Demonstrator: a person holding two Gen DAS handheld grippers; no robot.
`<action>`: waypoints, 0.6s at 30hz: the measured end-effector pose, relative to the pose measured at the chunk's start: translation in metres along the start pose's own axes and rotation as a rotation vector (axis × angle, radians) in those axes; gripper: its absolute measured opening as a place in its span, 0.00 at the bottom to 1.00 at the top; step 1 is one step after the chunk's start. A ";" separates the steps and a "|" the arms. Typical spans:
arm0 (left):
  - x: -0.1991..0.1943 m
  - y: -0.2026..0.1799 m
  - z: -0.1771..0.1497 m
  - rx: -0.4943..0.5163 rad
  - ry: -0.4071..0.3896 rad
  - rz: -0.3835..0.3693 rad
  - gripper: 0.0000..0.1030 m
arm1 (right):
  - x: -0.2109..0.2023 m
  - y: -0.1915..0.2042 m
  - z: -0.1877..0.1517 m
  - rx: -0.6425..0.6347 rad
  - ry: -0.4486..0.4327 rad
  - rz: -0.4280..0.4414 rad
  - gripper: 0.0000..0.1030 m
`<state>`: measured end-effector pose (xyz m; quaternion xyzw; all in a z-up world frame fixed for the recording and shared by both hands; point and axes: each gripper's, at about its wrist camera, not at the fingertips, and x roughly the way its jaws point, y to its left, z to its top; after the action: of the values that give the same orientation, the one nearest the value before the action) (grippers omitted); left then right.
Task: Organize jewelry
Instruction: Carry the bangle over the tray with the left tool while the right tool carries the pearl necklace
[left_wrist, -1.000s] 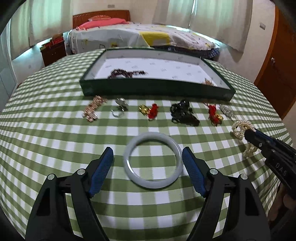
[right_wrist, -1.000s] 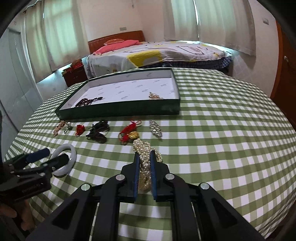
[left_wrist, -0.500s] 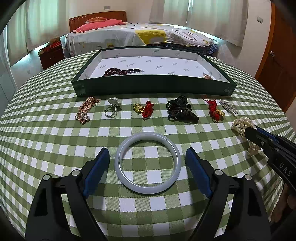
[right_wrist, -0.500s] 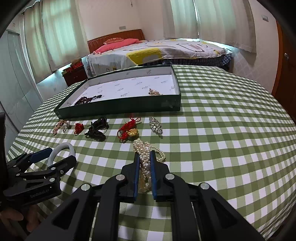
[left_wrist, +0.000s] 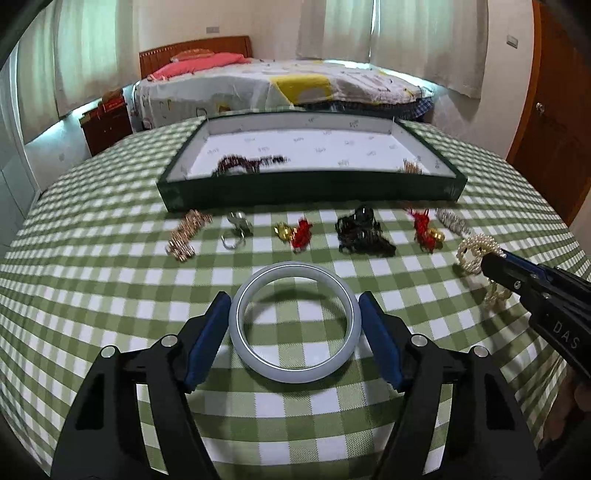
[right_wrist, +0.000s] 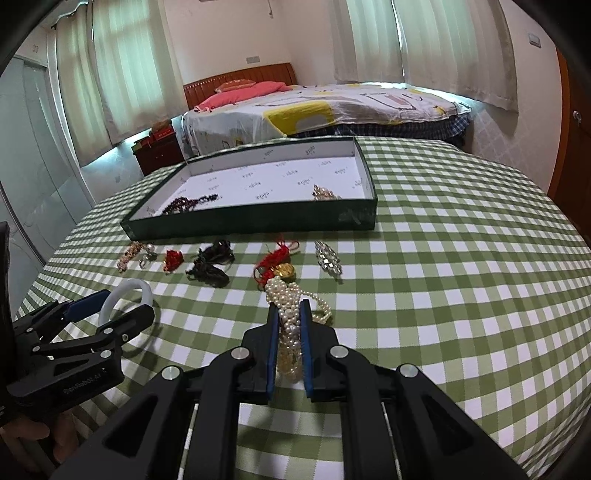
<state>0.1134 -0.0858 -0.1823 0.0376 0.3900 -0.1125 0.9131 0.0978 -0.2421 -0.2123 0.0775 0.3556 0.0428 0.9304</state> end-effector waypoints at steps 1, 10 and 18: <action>-0.003 0.000 0.002 0.004 -0.011 0.002 0.67 | -0.001 0.001 0.002 -0.001 -0.004 0.002 0.11; -0.027 0.010 0.038 -0.005 -0.109 -0.001 0.67 | -0.012 0.010 0.033 0.004 -0.058 0.046 0.11; -0.012 0.029 0.096 -0.053 -0.146 -0.026 0.67 | -0.002 0.013 0.093 -0.016 -0.144 0.056 0.11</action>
<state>0.1801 -0.0708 -0.1074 0.0003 0.3258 -0.1164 0.9383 0.1587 -0.2404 -0.1403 0.0828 0.2850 0.0661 0.9526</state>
